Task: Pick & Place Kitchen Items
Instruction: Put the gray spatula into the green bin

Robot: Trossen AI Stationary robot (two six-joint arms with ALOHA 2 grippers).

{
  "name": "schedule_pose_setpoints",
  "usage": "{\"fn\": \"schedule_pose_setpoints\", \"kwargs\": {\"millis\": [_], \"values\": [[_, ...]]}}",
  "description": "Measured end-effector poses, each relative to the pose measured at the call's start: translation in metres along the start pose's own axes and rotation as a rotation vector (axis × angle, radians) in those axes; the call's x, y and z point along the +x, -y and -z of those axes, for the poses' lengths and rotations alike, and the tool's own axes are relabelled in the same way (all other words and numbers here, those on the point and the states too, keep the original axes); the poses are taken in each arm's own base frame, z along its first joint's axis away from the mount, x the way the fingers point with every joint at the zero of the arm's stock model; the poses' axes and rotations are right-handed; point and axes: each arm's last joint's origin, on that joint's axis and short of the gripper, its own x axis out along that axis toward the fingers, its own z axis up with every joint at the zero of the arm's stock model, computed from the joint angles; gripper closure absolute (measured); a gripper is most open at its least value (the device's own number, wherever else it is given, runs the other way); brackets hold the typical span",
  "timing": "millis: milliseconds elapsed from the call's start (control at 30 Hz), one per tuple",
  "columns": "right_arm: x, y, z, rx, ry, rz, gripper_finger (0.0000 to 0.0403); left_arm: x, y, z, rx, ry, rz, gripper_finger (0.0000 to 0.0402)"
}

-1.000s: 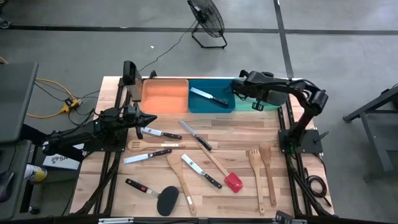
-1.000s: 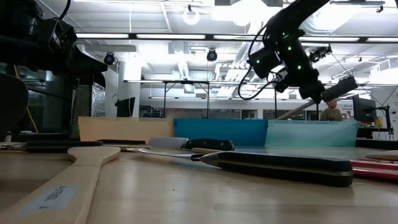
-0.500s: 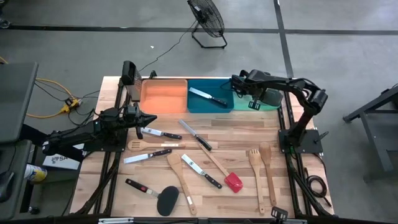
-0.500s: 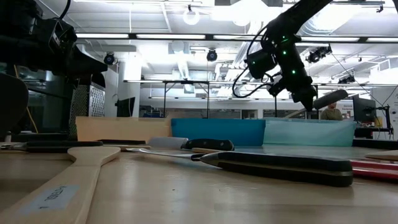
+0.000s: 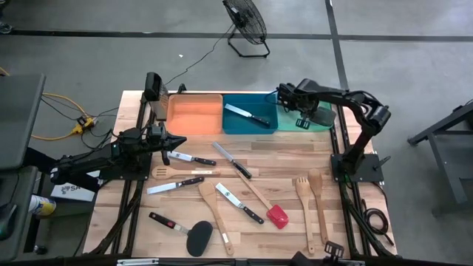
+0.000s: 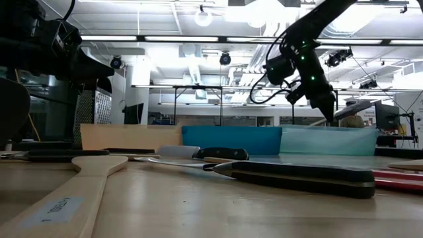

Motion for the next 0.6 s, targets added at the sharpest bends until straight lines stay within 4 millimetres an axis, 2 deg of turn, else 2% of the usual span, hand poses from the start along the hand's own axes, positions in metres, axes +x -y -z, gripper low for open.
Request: {"fn": "schedule_pose_setpoints", "kwargs": {"millis": [300, 600], "values": [[0.0062, 0.0082, 0.0012, 0.027, 0.007, -0.095, 0.0339, 0.0, 0.0, 0.0, 0.0, 0.0, 0.0, 0.0402], [0.0062, 0.008, 0.0013, 0.027, 0.009, -0.11, 0.0336, 0.0, 0.0, 0.0, 0.0, 0.0, 0.0, 0.0402]]}}
